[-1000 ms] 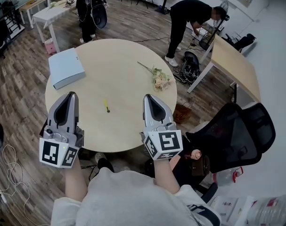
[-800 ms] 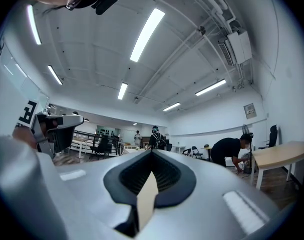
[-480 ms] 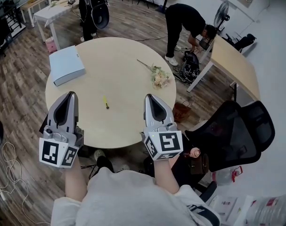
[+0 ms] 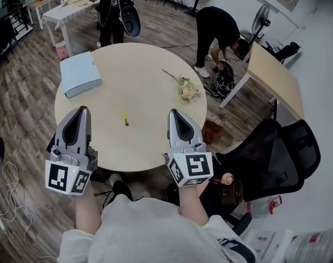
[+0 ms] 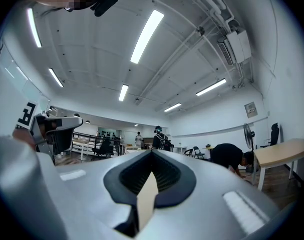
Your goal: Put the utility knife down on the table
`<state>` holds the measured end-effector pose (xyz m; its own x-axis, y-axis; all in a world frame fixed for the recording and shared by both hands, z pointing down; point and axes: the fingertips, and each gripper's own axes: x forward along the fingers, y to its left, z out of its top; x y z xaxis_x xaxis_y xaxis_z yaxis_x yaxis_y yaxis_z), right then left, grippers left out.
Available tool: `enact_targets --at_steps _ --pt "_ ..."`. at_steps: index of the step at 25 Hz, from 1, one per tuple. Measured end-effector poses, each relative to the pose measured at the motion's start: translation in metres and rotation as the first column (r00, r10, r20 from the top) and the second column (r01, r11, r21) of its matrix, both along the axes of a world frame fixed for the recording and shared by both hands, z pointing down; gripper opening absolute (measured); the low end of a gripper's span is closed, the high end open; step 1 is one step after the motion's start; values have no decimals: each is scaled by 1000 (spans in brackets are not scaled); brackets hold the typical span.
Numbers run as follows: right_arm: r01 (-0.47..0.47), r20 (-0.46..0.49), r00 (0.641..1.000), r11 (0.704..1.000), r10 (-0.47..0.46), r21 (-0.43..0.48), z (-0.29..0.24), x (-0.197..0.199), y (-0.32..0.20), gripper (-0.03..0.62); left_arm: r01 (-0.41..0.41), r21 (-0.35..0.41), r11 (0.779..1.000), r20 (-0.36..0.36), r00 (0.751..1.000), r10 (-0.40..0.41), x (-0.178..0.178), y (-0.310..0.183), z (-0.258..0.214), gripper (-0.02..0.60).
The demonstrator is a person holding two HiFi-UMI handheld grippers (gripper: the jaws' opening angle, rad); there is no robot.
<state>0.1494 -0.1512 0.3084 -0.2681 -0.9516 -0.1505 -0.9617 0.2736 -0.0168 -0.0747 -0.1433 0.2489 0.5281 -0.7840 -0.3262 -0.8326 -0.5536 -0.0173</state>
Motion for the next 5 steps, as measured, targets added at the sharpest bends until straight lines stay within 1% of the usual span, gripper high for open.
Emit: enact_targets --at_steps 5 --pt "2 -1 1000 1000 -2 2 1 1 0 11 -1 2 1000 -2 1000 1 2 0 1 8"
